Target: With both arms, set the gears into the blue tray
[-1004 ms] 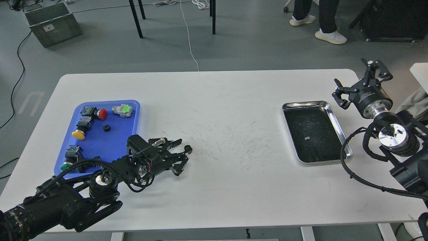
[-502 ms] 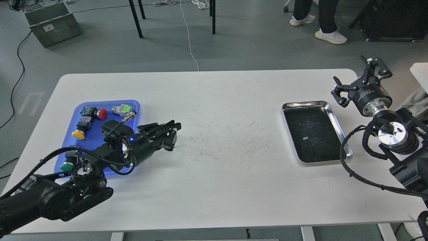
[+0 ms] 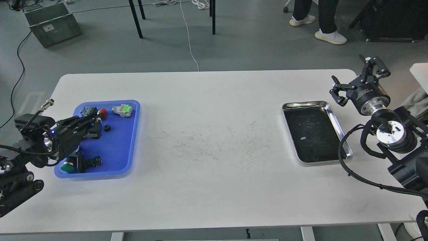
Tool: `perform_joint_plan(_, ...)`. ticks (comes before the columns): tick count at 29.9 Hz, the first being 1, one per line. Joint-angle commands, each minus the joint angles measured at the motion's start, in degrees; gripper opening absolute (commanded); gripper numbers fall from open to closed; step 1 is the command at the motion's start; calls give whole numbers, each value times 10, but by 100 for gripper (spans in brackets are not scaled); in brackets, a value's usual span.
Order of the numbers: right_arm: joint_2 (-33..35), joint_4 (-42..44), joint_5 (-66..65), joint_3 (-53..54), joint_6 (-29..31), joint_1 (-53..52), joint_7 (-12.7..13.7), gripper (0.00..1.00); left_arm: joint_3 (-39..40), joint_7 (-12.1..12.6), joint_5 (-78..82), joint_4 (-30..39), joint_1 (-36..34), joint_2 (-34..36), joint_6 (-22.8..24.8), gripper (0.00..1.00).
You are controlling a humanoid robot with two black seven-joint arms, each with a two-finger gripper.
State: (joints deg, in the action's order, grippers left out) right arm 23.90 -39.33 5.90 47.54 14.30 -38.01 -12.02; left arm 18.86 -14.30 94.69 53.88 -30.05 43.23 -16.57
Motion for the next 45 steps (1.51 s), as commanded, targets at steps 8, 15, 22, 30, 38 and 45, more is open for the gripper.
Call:
perform_joint_plan(8,-5,1,-3,0,-1,-9,0,94,-5,-11,3,-33,34,-31,-6,6)
perform_joint_plan(15,-8,4,-4,0,-1,-9,0,94,-17,-19,8,-40,34,-36,-6,7)
perform_joint_plan(22,-9,4,-4,0,-1,-8,-1,94,-17,-26,10,-40,39,-36,-6,19)
perform_joint_plan(30,-8,4,-4,-1,-1,-8,-1,94,-17,-66,10,-39,39,-31,-6,60)
perform_joint_plan(38,-9,4,-4,-1,-1,-8,-1,94,-8,-76,1,-29,13,-28,-7,99)
perform_joint_plan(45,-9,4,-4,0,-1,-12,-1,96,-6,-76,-92,-17,-97,-14,-4,99)
